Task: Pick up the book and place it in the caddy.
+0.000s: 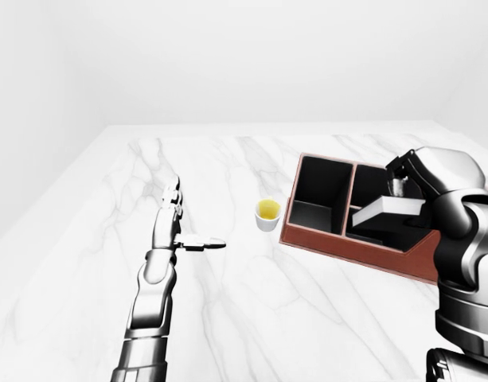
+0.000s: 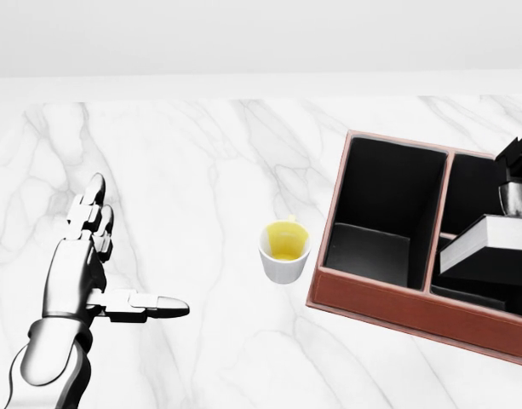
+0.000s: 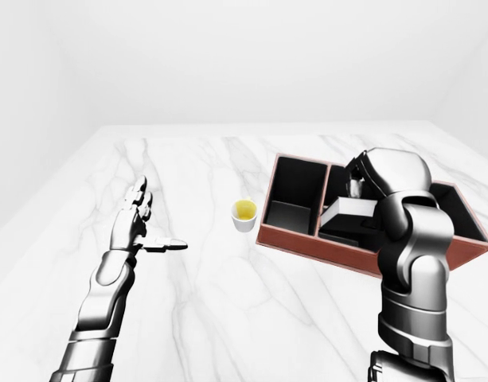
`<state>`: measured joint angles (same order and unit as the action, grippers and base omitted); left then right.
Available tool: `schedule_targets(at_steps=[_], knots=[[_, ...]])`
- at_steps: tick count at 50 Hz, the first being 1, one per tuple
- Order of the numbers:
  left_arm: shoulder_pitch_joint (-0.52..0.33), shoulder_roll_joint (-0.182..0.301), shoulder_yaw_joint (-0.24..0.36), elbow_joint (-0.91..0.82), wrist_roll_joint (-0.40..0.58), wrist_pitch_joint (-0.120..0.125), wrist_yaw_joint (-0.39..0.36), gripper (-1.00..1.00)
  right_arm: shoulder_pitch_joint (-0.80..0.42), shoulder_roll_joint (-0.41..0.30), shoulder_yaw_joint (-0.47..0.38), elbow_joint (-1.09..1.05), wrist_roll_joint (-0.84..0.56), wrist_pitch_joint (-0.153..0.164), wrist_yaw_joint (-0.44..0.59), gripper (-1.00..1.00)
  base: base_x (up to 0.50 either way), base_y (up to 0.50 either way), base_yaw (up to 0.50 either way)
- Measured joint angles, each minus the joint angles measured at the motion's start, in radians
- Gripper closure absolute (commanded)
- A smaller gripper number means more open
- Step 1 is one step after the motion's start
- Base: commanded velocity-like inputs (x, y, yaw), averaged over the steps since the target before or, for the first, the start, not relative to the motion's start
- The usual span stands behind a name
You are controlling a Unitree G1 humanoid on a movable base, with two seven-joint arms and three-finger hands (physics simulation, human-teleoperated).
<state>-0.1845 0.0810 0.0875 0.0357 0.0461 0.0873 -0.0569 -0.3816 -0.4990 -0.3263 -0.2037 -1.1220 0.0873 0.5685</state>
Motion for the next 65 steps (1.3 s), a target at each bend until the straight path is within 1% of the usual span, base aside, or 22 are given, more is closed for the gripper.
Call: schedule_targets(at_steps=[20,46,65], knots=[[-0.005,0.002,0.003,0.023,-0.003,0.000,0.001,-1.00,-0.009,-0.006,0.013,0.096,-0.022,0.000,-0.084,1.00,0.00,0.00,0.00],[-0.011,0.008,0.010,0.033,-0.015,0.000,0.002,-1.00,-0.049,-0.017,0.050,0.281,-0.002,0.000,-0.215,1.00,0.00,0.00,0.00],[-0.011,0.008,0.009,0.018,-0.012,0.000,0.002,-1.00,-0.066,-0.020,0.075,0.387,0.011,0.000,-0.289,1.00,0.00,0.00,0.00]])
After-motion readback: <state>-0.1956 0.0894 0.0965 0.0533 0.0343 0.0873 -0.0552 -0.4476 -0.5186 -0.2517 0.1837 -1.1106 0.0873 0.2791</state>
